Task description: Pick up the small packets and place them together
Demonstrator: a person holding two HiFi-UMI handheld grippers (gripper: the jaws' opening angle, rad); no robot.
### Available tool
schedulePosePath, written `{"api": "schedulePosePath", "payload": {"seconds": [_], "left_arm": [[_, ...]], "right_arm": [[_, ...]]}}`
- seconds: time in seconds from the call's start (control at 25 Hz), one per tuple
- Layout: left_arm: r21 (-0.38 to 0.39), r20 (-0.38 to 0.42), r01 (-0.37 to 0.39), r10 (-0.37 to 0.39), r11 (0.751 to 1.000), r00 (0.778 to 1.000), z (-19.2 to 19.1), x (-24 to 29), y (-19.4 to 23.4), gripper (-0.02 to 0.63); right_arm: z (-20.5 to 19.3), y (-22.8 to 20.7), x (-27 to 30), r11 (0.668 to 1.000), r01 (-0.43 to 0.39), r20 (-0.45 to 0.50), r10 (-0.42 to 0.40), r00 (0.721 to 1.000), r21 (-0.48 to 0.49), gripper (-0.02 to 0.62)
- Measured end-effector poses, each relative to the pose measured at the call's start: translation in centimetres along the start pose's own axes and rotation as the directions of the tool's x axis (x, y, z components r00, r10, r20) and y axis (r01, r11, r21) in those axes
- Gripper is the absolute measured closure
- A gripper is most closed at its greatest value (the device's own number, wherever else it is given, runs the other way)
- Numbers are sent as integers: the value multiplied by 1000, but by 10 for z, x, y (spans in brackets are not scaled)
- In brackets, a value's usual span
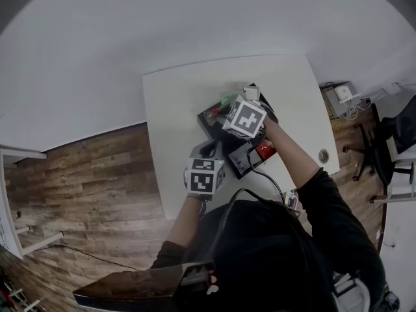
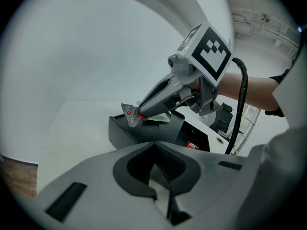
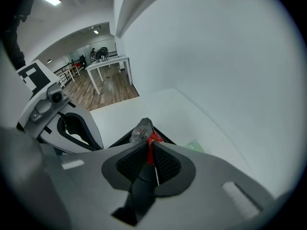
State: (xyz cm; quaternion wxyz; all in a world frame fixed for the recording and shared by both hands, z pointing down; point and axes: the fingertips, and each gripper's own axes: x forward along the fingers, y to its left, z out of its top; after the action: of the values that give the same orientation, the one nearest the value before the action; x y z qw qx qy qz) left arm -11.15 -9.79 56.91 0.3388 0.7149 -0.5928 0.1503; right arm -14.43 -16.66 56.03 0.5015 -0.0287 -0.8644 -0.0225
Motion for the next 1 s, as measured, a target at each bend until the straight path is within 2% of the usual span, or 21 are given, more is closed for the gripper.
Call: {"api": "schedulePosePath", "payload": {"seconds": [0.4, 0.56, 0.76, 0.88, 1.0], "left_arm": [[-1, 4, -2, 2, 1000, 1000, 0, -2, 2, 607], [-6, 2, 0, 0, 1000, 1000, 2, 0, 5, 607], [-7, 2, 1, -1, 1000, 1000, 2, 0, 4, 607], [-12, 3, 1, -1, 1000, 1000, 1, -2, 5, 607], [-14, 2, 1, -1, 1000, 1000, 2, -2, 5, 607]], "right_arm": [[-1, 6, 11, 1000, -14, -7, 14, 1000, -27, 540], [1, 4, 8, 999, -40, 3, 40, 999, -28, 471], [2, -4, -31, 1000, 0, 76, 1, 997, -18, 469], [-5, -1, -65, 1000, -2, 132, 2, 991, 2, 470], [-29, 5, -90, 1000, -10, 122, 7, 992, 18, 470]]}}
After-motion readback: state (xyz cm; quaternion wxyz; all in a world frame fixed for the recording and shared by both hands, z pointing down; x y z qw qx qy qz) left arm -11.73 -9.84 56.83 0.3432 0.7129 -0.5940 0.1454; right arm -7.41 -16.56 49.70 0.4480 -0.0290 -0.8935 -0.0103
